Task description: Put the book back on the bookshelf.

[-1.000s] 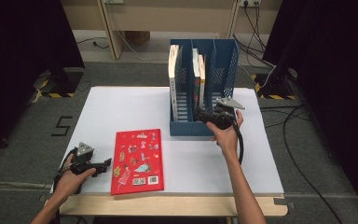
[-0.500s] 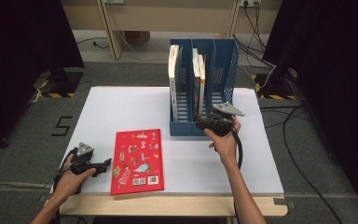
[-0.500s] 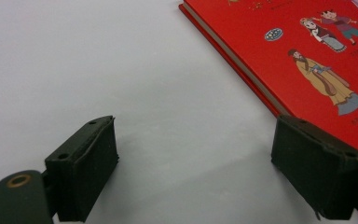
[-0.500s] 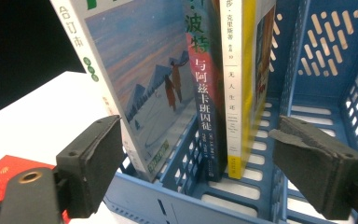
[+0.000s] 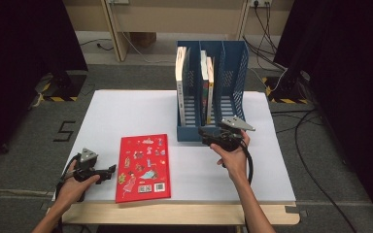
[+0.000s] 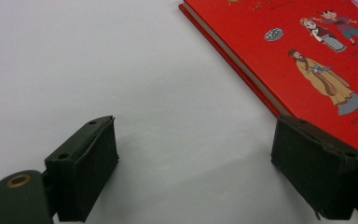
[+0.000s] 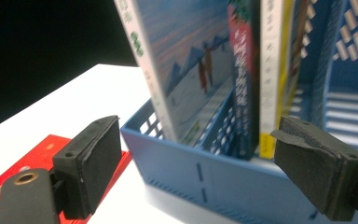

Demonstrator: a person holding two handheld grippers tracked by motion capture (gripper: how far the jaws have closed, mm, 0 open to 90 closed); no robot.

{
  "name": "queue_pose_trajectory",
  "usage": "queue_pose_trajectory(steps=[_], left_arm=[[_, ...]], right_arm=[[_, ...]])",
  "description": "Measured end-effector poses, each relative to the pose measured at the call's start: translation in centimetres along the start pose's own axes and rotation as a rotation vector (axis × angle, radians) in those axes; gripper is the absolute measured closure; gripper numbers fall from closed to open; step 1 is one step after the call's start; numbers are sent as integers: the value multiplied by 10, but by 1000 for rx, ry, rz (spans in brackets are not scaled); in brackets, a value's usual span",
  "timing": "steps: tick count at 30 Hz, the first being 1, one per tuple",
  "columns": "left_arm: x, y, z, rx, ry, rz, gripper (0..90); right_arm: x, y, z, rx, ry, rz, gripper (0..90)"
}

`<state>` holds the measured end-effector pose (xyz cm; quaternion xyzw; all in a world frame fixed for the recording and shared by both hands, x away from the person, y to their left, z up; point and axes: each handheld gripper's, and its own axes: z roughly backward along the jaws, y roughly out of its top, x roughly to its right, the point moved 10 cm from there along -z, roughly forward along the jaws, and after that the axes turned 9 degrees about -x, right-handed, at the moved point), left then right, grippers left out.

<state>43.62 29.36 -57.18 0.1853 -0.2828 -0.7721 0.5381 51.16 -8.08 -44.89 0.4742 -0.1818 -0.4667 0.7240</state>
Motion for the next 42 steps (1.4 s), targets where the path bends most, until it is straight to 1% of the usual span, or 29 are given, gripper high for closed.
queue_pose_trajectory(steps=[2,5,7,10,18,22,24,28,30,33,36,38,42], left_arm=[[0,0,0,0,-1,1,134],[0,0,0,0,-1,0,134],[0,0,0,0,-1,1,134],[0,0,0,0,-1,0,134],[0,0,0,0,-1,0,133],[0,0,0,0,-2,1,133],[0,0,0,0,-1,1,133],[0,0,0,0,-1,0,133],[0,0,0,0,-2,1,133],[0,0,0,0,-2,1,133],[0,0,0,0,-2,1,133],[0,0,0,0,-2,0,133],[0,0,0,-1,-2,0,133]], right_arm=[[-4,-4,-1,-11,27,-17,156],[-8,-10,-3,-26,35,-19,156],[-11,-14,-4,-35,52,-27,156],[-14,-18,-6,-44,56,-22,157],[-28,-31,-14,-83,105,-22,162],[-32,-35,-17,-100,103,-2,162],[-34,-36,-18,-102,111,-7,164],[-35,-40,-21,-113,112,-8,166],[-38,-43,-22,-120,120,-7,168],[-42,-46,-25,-133,130,9,186],[-46,-49,-27,-144,151,12,185],[-47,-51,-28,-151,149,14,187],[-52,-56,-32,-168,161,18,192]])
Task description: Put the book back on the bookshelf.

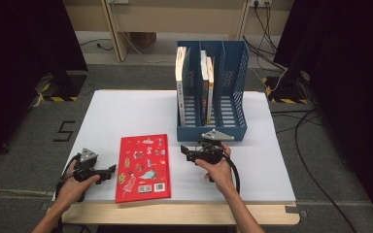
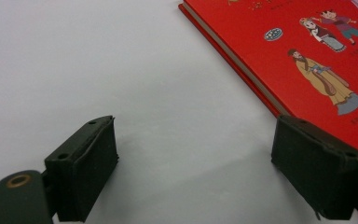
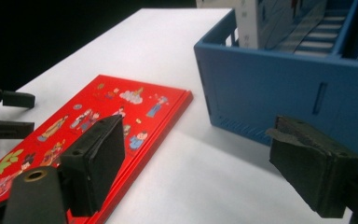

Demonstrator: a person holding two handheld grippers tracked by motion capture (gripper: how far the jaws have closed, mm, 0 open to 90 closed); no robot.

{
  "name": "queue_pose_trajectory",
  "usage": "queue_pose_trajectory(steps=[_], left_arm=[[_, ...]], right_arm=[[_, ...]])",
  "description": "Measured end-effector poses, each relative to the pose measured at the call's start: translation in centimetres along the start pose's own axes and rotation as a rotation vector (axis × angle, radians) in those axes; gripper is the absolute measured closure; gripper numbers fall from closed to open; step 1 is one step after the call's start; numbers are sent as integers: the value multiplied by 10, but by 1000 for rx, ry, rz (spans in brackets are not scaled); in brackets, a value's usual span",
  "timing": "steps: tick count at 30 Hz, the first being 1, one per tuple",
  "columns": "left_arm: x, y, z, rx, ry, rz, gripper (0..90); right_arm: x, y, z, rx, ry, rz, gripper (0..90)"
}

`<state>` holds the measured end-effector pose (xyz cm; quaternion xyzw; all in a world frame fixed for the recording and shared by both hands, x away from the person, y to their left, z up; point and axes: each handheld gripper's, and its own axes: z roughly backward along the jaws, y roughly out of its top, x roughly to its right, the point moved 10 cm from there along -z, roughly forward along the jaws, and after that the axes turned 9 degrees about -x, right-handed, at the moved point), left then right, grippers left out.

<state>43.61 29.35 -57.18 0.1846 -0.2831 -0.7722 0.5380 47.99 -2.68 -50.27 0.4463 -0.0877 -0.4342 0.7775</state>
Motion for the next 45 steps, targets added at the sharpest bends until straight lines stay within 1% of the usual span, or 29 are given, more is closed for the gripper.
queue_pose_trajectory(steps=[3,8,14,17,18,21,22,24,26,29,31,35,37,39,43,45], left_arm=[[0,0,0,0,0,0,133],[0,0,0,-1,1,-1,133],[0,0,0,-1,1,-1,133],[0,0,0,-6,0,-4,134],[1,-1,1,-9,-2,-5,135],[5,-2,2,-23,-6,-19,146],[6,-2,3,-20,-5,-22,149],[8,-3,3,-23,-10,-24,161],[11,-3,3,-25,-13,-29,164],[18,-3,5,-21,-28,-48,219],[20,-3,7,-19,-32,-52,271],[21,-4,7,-21,-32,-50,282],[23,-4,8,-16,-33,-54,312],[24,-4,8,-20,-36,-60,339],[26,-4,9,-14,-45,-62,341],[30,-5,9,-18,-58,-75,341]], right_arm=[[-4,-3,-3,-9,19,-6,195],[-9,-9,-10,-29,22,-3,193],[-18,-14,-17,-48,42,2,194],[-23,-17,-19,-61,64,-14,192],[-24,-18,-20,-68,72,-16,191],[-27,-20,-23,-84,75,-8,194],[-29,-22,-24,-92,82,-5,196],[-31,-25,-27,-112,95,-16,199],[-33,-27,-30,-120,103,-17,203],[-37,-29,-34,-134,112,-8,203],[-39,-30,-36,-142,114,-2,204],[-41,-30,-40,-151,114,-4,207],[-42,-30,-42,-158,123,-10,207],[-44,-31,-44,-168,122,-8,210],[-47,-31,-48,-180,122,2,210],[-47,-32,-48,-183,125,-2,209]])
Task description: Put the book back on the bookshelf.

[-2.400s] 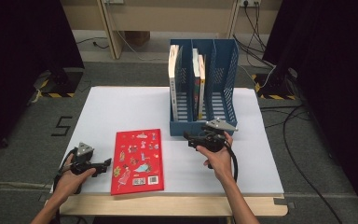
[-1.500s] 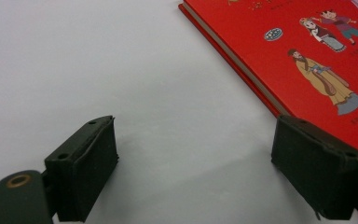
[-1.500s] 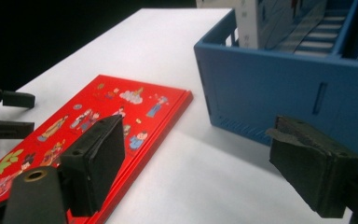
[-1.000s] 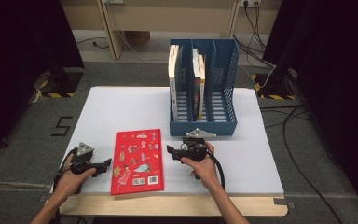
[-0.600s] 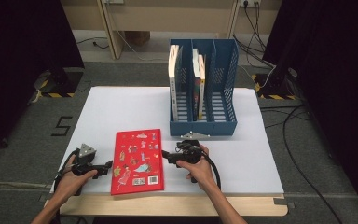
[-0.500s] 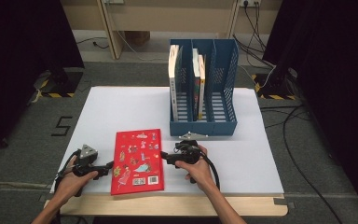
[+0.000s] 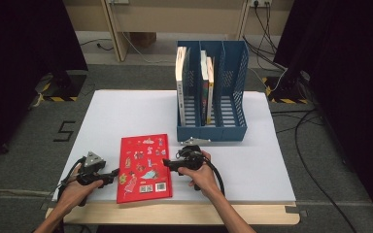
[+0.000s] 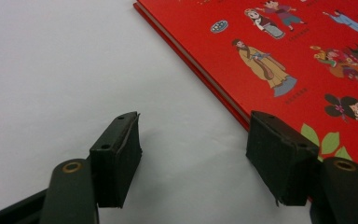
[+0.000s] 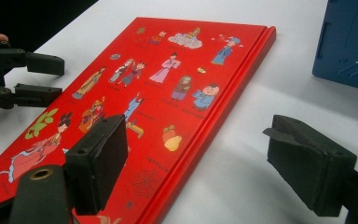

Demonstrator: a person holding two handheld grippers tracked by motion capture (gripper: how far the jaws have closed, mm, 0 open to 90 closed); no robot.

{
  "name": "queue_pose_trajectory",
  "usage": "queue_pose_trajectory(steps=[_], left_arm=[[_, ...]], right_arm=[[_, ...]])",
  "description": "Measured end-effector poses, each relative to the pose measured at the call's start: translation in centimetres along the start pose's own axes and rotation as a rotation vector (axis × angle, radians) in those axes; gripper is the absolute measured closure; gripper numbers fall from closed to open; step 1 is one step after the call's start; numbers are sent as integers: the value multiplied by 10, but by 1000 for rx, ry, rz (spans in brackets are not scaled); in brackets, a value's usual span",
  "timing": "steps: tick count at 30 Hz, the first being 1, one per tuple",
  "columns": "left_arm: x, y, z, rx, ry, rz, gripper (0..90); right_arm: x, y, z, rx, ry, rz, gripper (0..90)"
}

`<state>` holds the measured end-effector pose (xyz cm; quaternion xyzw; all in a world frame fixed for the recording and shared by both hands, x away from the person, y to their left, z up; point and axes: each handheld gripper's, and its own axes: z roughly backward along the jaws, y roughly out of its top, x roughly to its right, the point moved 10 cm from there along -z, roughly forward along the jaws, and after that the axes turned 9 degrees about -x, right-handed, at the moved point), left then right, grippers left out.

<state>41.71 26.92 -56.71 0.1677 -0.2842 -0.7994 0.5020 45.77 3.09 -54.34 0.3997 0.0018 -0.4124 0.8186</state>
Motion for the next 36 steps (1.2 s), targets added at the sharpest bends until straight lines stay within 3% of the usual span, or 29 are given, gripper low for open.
queue_pose_trajectory(steps=[9,21,24,31,36], left_arm=[[7,0,-1,-2,-25,-17,284],[7,0,-2,5,-21,-15,276],[7,0,-2,3,-20,-15,274],[7,0,-2,3,-20,-13,270],[7,1,-2,2,-17,-11,265]], right_arm=[[5,-1,1,-7,-4,-16,216],[6,-4,-8,-21,-27,-28,239],[5,-2,-10,-21,-6,-49,235],[2,-2,-18,-34,-14,-40,240],[0,1,-22,-28,9,-72,236]])
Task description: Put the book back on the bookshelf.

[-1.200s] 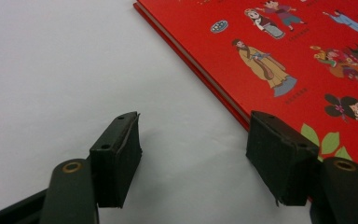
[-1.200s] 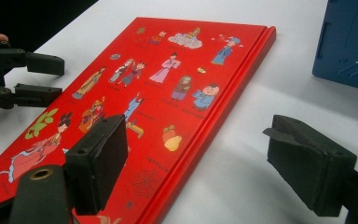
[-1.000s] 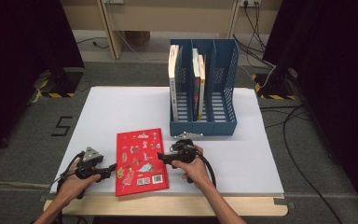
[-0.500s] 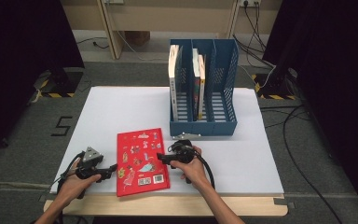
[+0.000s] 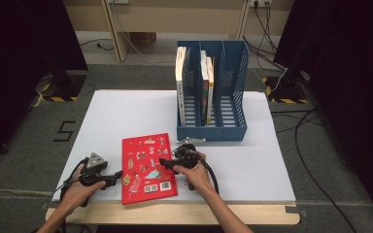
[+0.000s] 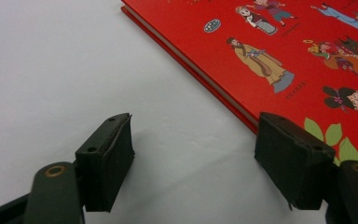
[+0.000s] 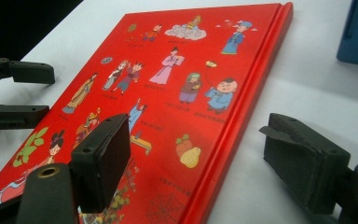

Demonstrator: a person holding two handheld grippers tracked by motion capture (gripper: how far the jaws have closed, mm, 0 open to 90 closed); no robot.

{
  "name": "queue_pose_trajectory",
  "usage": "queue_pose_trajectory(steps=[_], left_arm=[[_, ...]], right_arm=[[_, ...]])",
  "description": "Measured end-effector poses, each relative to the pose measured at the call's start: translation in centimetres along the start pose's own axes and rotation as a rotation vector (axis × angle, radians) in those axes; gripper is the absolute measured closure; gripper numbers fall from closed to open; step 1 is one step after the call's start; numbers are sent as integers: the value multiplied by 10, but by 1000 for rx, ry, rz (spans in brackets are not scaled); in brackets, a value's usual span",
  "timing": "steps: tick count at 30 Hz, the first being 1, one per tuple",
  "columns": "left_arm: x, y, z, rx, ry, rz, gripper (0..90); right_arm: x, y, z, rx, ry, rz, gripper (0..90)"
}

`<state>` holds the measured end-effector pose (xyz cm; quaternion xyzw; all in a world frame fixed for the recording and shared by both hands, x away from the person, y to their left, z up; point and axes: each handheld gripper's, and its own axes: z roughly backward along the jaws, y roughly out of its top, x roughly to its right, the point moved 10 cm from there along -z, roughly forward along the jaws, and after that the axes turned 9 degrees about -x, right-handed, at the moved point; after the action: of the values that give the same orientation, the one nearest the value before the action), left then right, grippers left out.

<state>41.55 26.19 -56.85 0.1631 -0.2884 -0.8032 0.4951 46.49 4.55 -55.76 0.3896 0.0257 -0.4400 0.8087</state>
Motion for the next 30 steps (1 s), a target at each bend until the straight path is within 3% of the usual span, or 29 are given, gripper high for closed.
queue_pose_trajectory(steps=[2,6,8,14,19,21,24,26,28,29,30], left_arm=[[0,0,0,-1,1,0,263],[0,0,0,-2,4,2,256],[1,0,0,-2,6,1,256],[3,0,0,12,14,-10,281],[5,0,1,17,23,-9,313],[5,0,1,16,18,-8,332],[5,-1,1,18,21,-4,331],[5,-1,1,17,18,-4,331],[5,0,1,13,19,-6,329],[5,0,1,18,20,-5,329],[5,-1,1,19,19,-5,329]], right_arm=[[-2,0,-2,2,-3,7,236],[-5,2,-4,26,39,-47,283],[-5,2,-5,20,28,-31,277],[-8,3,-6,49,22,-88,249],[-10,1,-2,101,57,-220,250],[-12,-2,1,96,66,-234,247],[-15,-6,5,99,121,-297,248],[-18,-9,7,104,176,-366,259],[-29,-13,2,68,247,-352,381],[-33,-13,-1,67,228,-306,398],[-36,-13,-4,46,191,-220,456]])
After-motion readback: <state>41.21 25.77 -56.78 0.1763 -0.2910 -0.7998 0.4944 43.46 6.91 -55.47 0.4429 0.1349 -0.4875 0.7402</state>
